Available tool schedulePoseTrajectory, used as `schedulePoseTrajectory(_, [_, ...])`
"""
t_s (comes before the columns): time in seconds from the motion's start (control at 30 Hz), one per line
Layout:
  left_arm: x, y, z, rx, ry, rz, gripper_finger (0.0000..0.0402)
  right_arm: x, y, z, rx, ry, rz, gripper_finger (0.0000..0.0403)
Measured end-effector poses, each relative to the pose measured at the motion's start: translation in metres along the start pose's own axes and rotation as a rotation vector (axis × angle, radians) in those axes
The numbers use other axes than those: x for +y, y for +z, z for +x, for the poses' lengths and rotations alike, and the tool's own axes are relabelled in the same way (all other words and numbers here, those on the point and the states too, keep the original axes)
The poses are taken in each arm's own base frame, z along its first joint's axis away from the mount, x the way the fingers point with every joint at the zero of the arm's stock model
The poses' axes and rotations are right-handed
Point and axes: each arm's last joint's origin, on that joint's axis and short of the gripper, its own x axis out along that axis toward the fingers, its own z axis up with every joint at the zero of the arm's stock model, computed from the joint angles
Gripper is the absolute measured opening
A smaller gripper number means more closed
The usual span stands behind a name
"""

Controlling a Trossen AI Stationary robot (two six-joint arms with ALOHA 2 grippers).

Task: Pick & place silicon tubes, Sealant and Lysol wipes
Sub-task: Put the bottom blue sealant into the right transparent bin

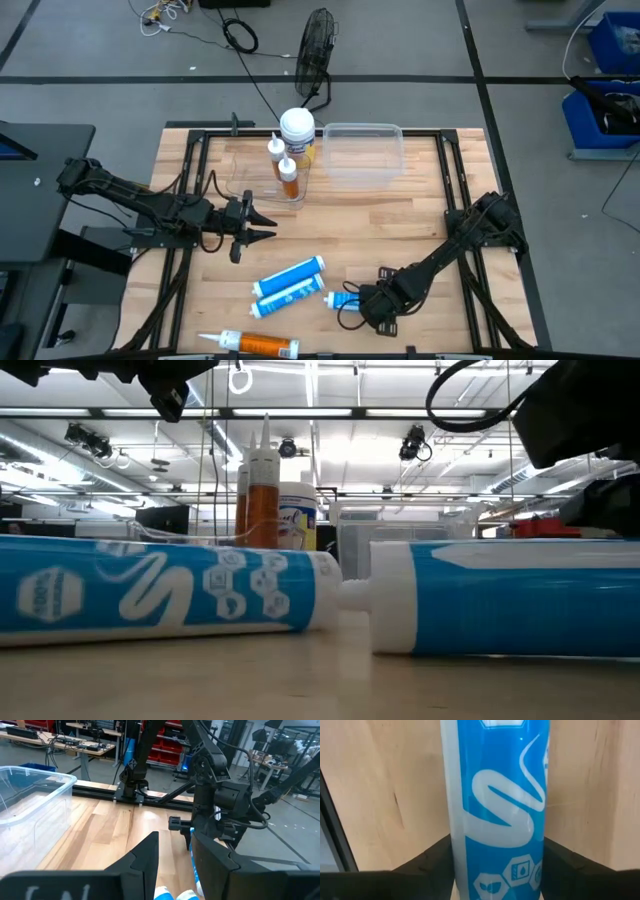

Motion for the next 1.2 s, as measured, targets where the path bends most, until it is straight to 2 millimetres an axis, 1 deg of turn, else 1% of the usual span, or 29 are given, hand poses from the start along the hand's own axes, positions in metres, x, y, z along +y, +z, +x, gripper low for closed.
schedulePoseTrajectory(0.27, [0.000,-0.001,0.000,0.011,0.003,0.003,0.0122,0.000,0.009,0.001,-0.077,0.028,-0.021,0.0292])
schedulePoseTrajectory(0.33, [0.000,-0.002,0.000,0.016,0.004,0.005,0.0122,0.000,0.010,0.001,-0.085,0.028,-0.027,0.0302])
schedulePoseTrajectory(0.43, [0.000,-0.002,0.000,0.016,0.004,0.005,0.0122,0.000,0.013,0.001,-0.117,0.017,-0.030,0.0305])
schedulePoseTrajectory(0.53, [0.000,-0.002,0.000,0.016,0.004,0.005,0.0122,-0.003,0.020,0.001,-0.175,-0.003,-0.027,0.0295])
schedulePoseTrajectory(0.63, [0.000,-0.002,0.000,0.016,0.004,0.004,0.0122,-0.005,0.025,0.004,-0.198,0.002,-0.027,0.0273])
schedulePoseTrajectory(0.83, [0.000,-0.002,0.000,0.016,0.005,-0.015,0.0122,-0.006,0.027,0.012,-0.171,0.003,-0.034,0.0207])
schedulePoseTrajectory(0.9, [0.000,-0.002,0.000,0.016,0.005,-0.016,0.0122,-0.006,0.028,0.012,-0.178,0.001,-0.035,0.0206])
schedulePoseTrajectory(1.1, [0.000,-0.001,0.000,0.010,0.005,-0.021,0.0122,-0.006,0.029,0.001,-0.239,-0.006,-0.037,0.0206])
schedulePoseTrajectory(1.2, [0.000,0.000,0.000,0.002,0.003,-0.026,0.0122,-0.006,0.030,-0.010,-0.288,-0.014,-0.050,0.0206])
